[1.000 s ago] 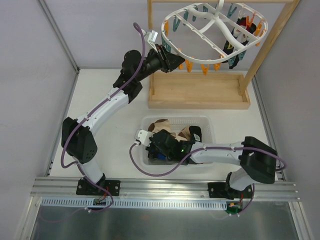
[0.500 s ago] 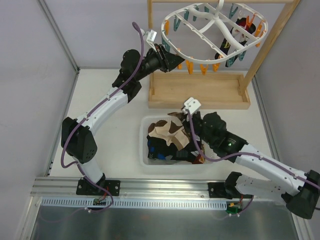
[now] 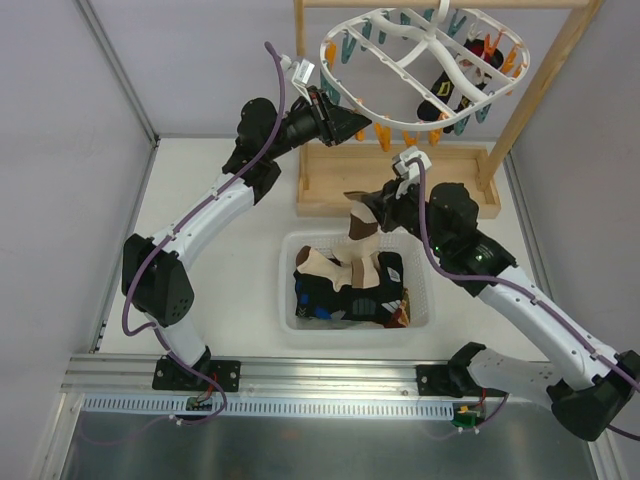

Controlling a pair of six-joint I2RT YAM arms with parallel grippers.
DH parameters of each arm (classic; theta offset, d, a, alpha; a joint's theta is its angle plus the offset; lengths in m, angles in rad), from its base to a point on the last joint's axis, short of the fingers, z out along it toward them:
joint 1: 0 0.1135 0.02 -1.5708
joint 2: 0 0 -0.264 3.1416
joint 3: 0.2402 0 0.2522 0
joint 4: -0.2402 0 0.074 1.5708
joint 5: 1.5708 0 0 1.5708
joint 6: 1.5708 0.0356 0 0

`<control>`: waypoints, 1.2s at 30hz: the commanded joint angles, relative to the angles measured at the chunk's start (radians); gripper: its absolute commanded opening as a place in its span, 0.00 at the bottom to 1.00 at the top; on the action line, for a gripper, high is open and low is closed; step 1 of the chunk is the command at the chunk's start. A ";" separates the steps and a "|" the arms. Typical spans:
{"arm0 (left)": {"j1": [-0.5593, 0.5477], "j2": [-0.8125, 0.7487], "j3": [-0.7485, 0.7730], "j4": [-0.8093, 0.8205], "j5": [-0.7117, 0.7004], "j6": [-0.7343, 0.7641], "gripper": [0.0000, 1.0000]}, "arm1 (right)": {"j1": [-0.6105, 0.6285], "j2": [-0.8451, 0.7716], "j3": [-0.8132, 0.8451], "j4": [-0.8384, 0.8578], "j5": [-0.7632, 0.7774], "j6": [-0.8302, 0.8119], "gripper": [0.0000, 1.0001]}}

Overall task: Clip the socks to the hanger
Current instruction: Pick up the sock from the bin, then clamp the sock onto the hanger.

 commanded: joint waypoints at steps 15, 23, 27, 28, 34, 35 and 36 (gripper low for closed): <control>0.008 -0.032 -0.005 0.111 0.039 -0.025 0.00 | -0.102 0.100 0.194 0.098 0.034 0.149 0.01; 0.008 -0.034 -0.038 0.174 0.062 -0.039 0.00 | -0.105 0.128 0.265 0.095 -0.067 0.105 0.01; 0.008 -0.028 -0.038 0.197 0.079 -0.043 0.00 | -0.111 0.152 0.288 0.086 -0.037 0.111 0.01; 0.008 -0.026 -0.038 0.206 0.082 -0.048 0.00 | -0.111 0.154 0.288 0.088 -0.032 0.115 0.01; 0.008 -0.024 -0.037 0.220 0.092 -0.052 0.00 | -0.127 0.183 0.304 0.072 -0.023 0.118 0.01; 0.008 -0.024 -0.037 0.222 0.092 -0.052 0.00 | -0.127 0.185 0.304 0.071 -0.023 0.118 0.01; 0.008 -0.024 -0.038 0.223 0.097 -0.052 0.00 | -0.131 0.186 0.301 0.074 -0.026 0.117 0.01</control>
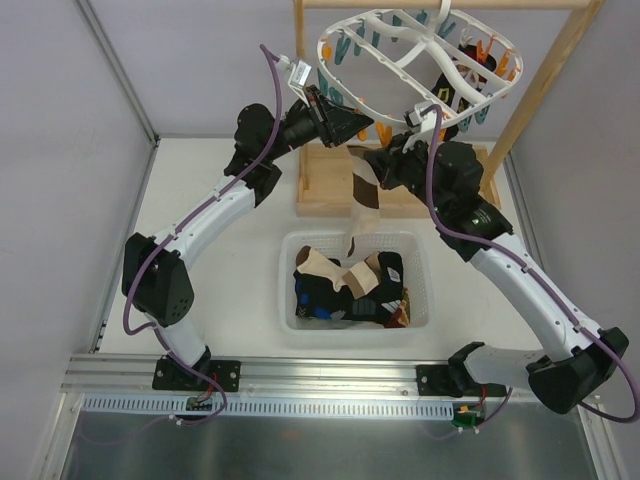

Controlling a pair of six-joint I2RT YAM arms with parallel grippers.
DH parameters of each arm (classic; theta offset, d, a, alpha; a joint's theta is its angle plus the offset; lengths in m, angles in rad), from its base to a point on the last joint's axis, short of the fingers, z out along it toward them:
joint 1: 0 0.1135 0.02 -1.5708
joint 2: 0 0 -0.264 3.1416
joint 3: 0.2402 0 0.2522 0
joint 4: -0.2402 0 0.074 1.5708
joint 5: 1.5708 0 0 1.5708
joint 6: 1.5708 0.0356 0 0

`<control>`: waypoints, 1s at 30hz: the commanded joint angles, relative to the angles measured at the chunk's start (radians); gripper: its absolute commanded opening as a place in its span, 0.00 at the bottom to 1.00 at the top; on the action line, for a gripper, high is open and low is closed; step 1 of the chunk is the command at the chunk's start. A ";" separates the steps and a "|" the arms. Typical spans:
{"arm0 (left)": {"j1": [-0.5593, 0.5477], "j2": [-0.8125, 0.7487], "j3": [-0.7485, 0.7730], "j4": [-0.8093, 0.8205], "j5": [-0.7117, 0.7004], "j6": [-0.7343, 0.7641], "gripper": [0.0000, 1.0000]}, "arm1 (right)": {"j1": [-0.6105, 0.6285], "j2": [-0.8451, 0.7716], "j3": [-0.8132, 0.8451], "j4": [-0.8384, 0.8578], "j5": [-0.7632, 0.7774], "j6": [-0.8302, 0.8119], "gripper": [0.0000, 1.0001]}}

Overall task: Clip the socks to the hanger
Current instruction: Clamp the sock onto the hanger.

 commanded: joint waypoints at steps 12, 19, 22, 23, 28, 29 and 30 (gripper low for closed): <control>0.010 0.003 0.003 0.109 0.090 -0.007 0.00 | -0.023 0.004 0.048 0.088 -0.031 0.007 0.01; 0.010 0.022 0.008 0.144 0.116 -0.007 0.00 | -0.027 0.004 0.056 0.104 -0.059 0.017 0.01; 0.010 0.031 0.009 0.154 0.121 -0.007 0.00 | -0.033 0.000 0.053 0.113 -0.065 0.026 0.01; 0.010 0.035 0.009 0.157 0.123 -0.007 0.00 | -0.035 -0.003 0.051 0.120 -0.069 0.026 0.01; 0.010 0.048 0.015 0.171 0.133 -0.013 0.00 | -0.040 -0.006 0.045 0.128 -0.074 0.032 0.01; 0.010 0.049 0.014 0.177 0.136 -0.013 0.00 | -0.046 -0.009 0.044 0.133 -0.076 0.032 0.01; 0.010 0.051 0.015 0.186 0.143 -0.015 0.00 | -0.046 -0.007 0.039 0.137 -0.077 0.032 0.01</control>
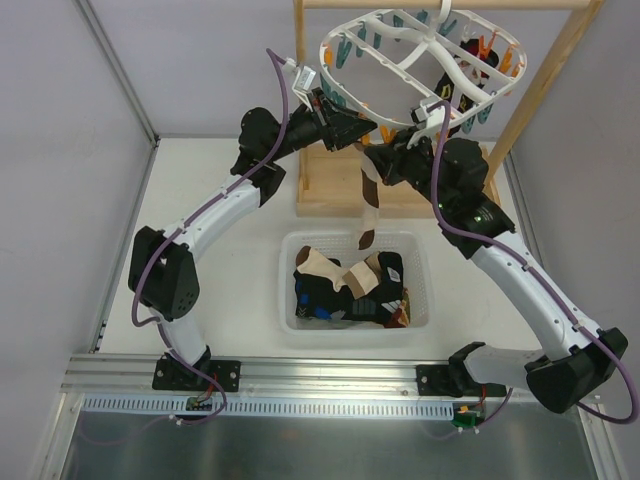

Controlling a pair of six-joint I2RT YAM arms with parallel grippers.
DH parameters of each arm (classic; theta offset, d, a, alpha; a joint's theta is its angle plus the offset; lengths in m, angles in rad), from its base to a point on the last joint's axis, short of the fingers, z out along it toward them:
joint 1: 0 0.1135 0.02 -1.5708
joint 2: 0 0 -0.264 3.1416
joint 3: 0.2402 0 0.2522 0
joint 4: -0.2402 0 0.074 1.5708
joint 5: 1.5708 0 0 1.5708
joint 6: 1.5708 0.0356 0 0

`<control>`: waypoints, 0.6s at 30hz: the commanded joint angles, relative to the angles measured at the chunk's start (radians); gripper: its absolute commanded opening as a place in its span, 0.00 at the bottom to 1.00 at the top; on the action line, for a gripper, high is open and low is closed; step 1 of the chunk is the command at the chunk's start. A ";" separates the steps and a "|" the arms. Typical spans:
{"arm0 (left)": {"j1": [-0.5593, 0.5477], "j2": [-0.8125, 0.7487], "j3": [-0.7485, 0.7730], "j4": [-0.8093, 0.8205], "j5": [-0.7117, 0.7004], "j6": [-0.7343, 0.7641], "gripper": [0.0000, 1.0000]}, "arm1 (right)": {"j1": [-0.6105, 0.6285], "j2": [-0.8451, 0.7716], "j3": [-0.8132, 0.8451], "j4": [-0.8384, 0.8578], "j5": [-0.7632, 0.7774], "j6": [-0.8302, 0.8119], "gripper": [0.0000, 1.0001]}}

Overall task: Clip the socks to the hanger
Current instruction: Clamp the sock onto the hanger.

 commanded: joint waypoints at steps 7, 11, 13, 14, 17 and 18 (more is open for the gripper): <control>0.013 0.020 0.030 0.119 0.102 -0.035 0.00 | -0.039 -0.013 0.027 0.120 -0.041 0.034 0.01; 0.015 0.032 0.036 0.128 0.114 -0.040 0.00 | -0.048 -0.014 0.028 0.134 -0.061 0.036 0.01; 0.016 0.037 0.039 0.140 0.117 -0.044 0.00 | -0.052 -0.014 0.028 0.140 -0.074 0.037 0.01; 0.015 0.040 0.039 0.143 0.119 -0.044 0.00 | -0.054 -0.014 0.028 0.144 -0.090 0.039 0.01; 0.018 0.047 0.042 0.149 0.117 -0.044 0.00 | -0.056 -0.014 0.030 0.149 -0.112 0.046 0.01; 0.018 0.046 0.041 0.149 0.116 -0.044 0.00 | -0.056 -0.014 0.028 0.148 -0.114 0.048 0.01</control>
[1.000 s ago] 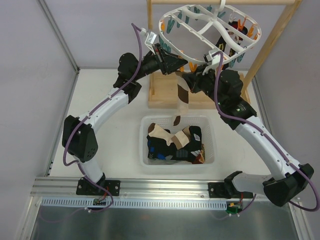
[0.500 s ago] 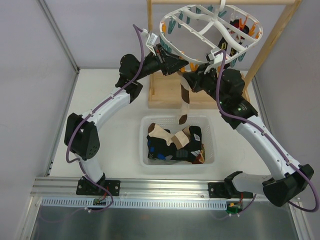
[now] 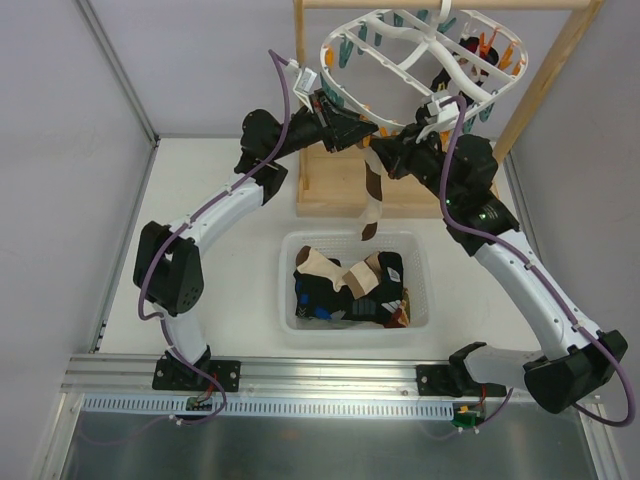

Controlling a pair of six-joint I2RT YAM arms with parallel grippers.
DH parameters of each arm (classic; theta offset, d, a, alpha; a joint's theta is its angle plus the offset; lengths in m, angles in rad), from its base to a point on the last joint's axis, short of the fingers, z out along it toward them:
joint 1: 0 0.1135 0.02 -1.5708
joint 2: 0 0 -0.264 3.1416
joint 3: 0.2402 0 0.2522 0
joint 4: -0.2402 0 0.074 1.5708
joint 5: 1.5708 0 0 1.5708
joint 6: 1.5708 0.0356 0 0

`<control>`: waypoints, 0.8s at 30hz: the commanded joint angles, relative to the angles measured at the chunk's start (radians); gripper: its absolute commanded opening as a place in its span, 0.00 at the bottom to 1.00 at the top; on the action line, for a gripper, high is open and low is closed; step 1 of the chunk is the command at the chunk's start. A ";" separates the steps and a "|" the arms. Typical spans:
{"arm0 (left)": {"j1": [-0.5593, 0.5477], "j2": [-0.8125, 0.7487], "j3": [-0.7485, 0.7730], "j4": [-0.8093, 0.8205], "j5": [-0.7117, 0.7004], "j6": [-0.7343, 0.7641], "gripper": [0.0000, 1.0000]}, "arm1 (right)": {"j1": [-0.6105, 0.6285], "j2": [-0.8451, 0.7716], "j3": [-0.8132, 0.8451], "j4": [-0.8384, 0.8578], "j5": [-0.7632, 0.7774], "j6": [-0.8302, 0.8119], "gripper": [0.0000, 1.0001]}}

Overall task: Clip the socks to the hanger
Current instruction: Clamp the sock onto the hanger.

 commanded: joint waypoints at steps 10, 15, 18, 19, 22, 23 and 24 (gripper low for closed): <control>0.014 0.004 0.028 0.087 0.079 0.001 0.00 | -0.010 0.002 0.033 0.087 -0.054 0.030 0.01; 0.016 -0.006 0.016 0.104 0.083 0.003 0.12 | -0.014 0.002 0.036 0.086 -0.056 0.031 0.01; 0.016 -0.004 0.016 0.111 0.085 -0.003 0.25 | -0.014 0.001 0.036 0.083 -0.056 0.033 0.01; 0.016 -0.006 0.016 0.113 0.087 -0.003 0.31 | -0.014 -0.001 0.036 0.081 -0.056 0.031 0.01; 0.017 -0.012 0.006 0.114 0.083 -0.003 0.46 | -0.016 -0.004 0.031 0.086 -0.051 0.033 0.01; 0.019 -0.015 0.001 0.117 0.083 -0.003 0.56 | -0.016 -0.004 0.031 0.086 -0.049 0.033 0.01; 0.019 -0.019 -0.005 0.121 0.083 -0.003 0.61 | -0.016 -0.002 0.030 0.087 -0.049 0.033 0.01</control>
